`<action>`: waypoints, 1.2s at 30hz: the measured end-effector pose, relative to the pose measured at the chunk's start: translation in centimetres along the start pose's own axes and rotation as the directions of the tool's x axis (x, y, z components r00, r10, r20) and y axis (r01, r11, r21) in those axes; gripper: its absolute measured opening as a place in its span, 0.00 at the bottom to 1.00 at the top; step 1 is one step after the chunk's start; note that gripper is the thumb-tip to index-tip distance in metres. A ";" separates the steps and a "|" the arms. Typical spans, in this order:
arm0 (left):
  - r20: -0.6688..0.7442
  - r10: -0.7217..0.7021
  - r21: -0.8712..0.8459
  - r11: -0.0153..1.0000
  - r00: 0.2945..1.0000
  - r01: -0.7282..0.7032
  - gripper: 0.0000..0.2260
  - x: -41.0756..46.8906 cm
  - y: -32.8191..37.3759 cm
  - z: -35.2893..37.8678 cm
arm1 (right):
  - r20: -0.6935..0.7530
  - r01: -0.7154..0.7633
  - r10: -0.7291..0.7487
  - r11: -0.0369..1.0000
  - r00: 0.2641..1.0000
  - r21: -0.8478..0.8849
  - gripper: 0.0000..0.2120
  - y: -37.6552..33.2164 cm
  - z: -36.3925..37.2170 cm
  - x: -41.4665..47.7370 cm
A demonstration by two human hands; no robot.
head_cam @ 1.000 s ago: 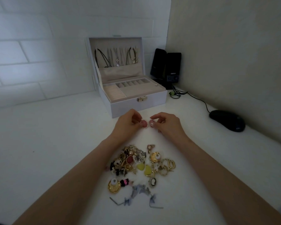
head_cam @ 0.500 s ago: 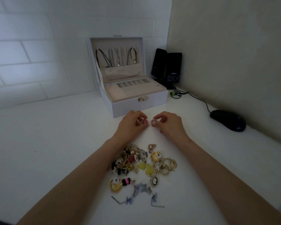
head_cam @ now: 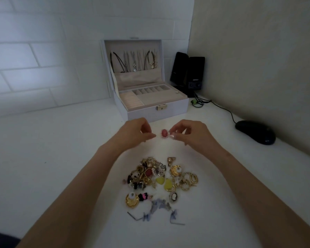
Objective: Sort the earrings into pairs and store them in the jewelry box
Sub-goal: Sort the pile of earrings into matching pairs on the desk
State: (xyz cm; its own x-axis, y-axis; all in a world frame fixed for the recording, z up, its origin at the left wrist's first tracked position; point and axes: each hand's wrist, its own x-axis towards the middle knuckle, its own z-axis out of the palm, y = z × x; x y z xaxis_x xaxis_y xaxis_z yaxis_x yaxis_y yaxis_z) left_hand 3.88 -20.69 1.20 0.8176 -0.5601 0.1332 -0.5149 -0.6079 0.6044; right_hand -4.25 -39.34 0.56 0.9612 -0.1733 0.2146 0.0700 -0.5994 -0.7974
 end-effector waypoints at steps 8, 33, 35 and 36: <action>0.605 -0.053 0.078 0.997 0.795 0.007 0.13 -2.4 1.6 -2.8 | 0.710 0.106 -0.018 0.991 0.704 -0.080 0.08 -3.2 -1.7 -2.1; 0.335 0.243 -0.167 0.966 0.910 -0.197 0.06 -4.8 4.5 -1.5 | 0.780 0.177 0.134 0.937 0.611 -0.300 0.11 -3.8 -2.3 -2.7; 0.268 0.256 -0.171 0.961 0.929 -0.216 0.06 -5.4 4.7 -1.5 | 0.767 0.181 0.139 0.931 0.626 -0.316 0.11 -3.9 -2.0 -2.9; 0.244 0.260 -0.168 0.960 0.934 -0.224 0.06 -5.7 4.7 -1.5 | 0.760 0.188 0.135 0.928 0.636 -0.323 0.10 -3.8 -1.9 -2.9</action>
State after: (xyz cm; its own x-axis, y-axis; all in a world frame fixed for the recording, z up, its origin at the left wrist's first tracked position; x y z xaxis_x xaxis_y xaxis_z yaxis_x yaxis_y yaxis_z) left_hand -2.80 -19.51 4.46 0.5671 -0.8187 0.0902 -0.6339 -0.3639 0.6824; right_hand -7.78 -38.01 4.03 0.8237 0.4024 -0.3996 0.1598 -0.8407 -0.5173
